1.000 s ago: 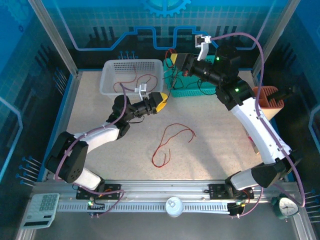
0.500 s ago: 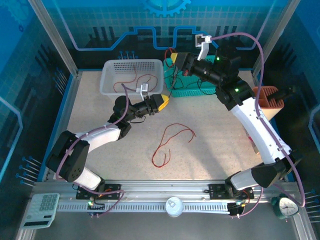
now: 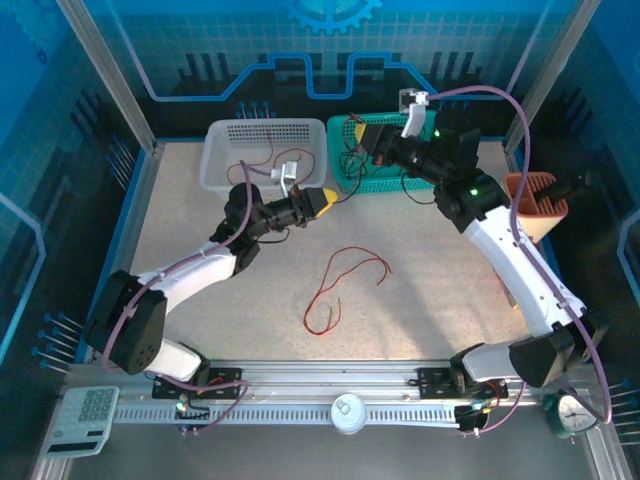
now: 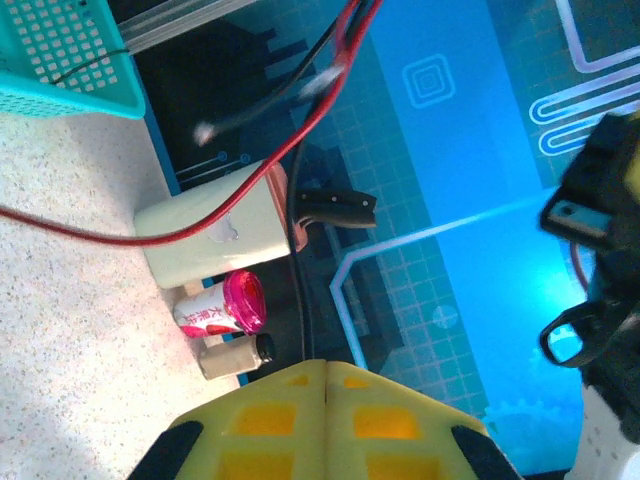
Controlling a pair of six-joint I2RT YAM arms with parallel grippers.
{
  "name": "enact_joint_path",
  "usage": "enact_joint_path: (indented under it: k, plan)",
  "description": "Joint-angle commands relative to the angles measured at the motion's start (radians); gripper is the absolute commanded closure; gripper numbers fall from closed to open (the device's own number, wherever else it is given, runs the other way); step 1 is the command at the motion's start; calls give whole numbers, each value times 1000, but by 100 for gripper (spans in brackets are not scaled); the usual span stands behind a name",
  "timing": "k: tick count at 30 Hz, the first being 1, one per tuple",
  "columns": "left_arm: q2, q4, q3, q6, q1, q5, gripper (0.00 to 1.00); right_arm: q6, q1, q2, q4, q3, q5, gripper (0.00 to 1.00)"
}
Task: Untangle the cables
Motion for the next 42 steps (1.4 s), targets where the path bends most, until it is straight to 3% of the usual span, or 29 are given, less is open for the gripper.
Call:
enact_joint_path:
  k: [1, 5, 8, 11, 14, 16, 29, 37, 42]
  plan:
    - [-89, -259, 103, 220, 20, -12, 100, 0, -16, -83, 35, -81, 23, 100]
    - [-120, -431, 194, 349, 47, -42, 100, 9, -20, -165, 60, -229, 24, 100]
    - [-107, -442, 236, 352, 81, -38, 100, 30, -19, -219, 83, -328, 17, 99]
    - [-79, -418, 281, 321, 114, -8, 100, 34, -18, -255, 75, -383, 14, 81]
    - [-54, -416, 337, 306, 134, 15, 100, 0, -20, -276, 15, -396, 32, 54]
    - [-44, -430, 380, 313, 140, 22, 100, -26, -21, -292, -17, -407, 53, 46]
    - [-14, -500, 617, 297, 143, 80, 100, -69, -28, -277, -45, -463, 101, 40]
    - [-9, -496, 705, 263, 142, 77, 100, -131, 25, -181, 4, -469, 23, 26]
    - [-2, -476, 753, 237, 140, 73, 100, -146, 47, -142, 17, -475, 40, 23]
